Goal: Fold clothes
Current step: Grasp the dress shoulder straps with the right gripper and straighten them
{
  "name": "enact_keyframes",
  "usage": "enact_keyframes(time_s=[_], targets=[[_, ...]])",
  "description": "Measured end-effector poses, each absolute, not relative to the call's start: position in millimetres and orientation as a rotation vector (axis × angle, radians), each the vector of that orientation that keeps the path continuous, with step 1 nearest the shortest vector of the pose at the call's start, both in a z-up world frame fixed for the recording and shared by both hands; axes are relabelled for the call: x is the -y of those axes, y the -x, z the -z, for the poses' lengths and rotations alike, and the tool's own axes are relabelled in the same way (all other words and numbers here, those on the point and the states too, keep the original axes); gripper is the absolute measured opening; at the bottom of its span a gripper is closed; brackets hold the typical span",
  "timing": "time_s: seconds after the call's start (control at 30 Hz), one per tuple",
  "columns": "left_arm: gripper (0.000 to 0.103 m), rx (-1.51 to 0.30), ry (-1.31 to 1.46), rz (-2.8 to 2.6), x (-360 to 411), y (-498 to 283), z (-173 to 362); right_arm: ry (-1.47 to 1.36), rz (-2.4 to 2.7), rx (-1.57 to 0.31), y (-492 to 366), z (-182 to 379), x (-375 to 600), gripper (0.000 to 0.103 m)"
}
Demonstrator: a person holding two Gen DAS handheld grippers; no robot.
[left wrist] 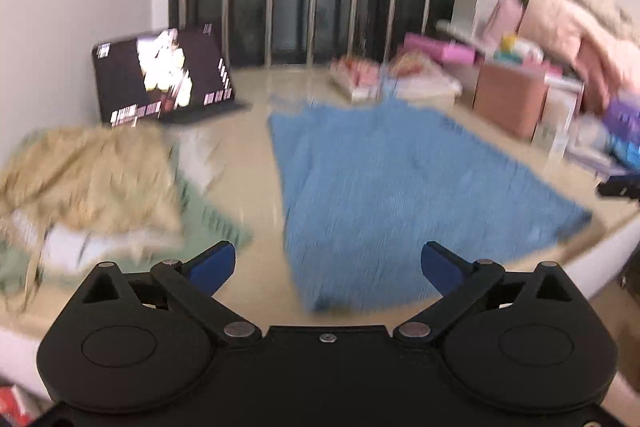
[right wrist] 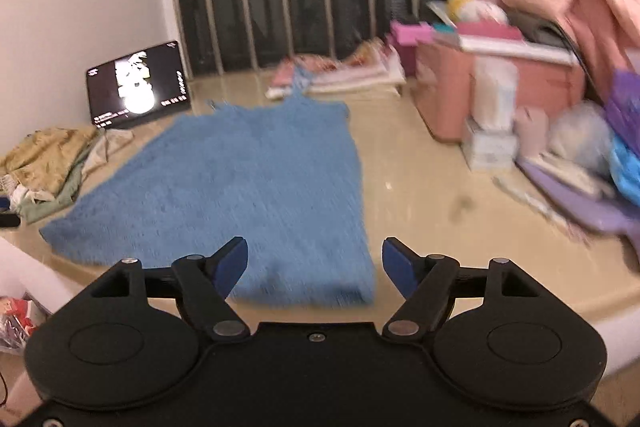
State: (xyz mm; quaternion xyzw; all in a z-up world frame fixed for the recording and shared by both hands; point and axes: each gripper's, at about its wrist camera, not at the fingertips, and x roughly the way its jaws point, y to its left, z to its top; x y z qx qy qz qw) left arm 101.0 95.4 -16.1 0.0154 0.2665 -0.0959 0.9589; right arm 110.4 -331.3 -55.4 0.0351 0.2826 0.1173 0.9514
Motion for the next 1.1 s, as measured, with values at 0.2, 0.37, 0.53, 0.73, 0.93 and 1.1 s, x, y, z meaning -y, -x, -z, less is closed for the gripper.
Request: enact_keyframes(time_s=[0.2, 0.37, 0.53, 0.73, 0.93, 1.1], targets=[[0.1, -0.558, -0.126, 0.167, -59, -173, -14, 0.023, -0.317, -0.534, -163, 22, 298, 0.077], [0.103, -0.626, -0.09, 0.192, -23, -252, -7, -0.007, -0.413, -0.517, -239, -20, 268, 0.078], [0.103, -0.75, -0.046, 0.193, -6, -318, 35, 0.003, -0.454, -0.589, -335, -51, 212, 0.082], [0.103, -0.853, -0.012, 0.22, -22, -348, 76, 0.097, -0.488, -0.747, -434, -40, 127, 0.085], [0.103, -0.839, -0.14, 0.298, -25, -335, 92, 0.159, -0.509, -0.844, -514, -6, 53, 0.085], [0.103, -0.814, -0.138, 0.327, -29, -330, 95, 0.207, -0.479, -0.911, -565, 35, 9, 0.084]])
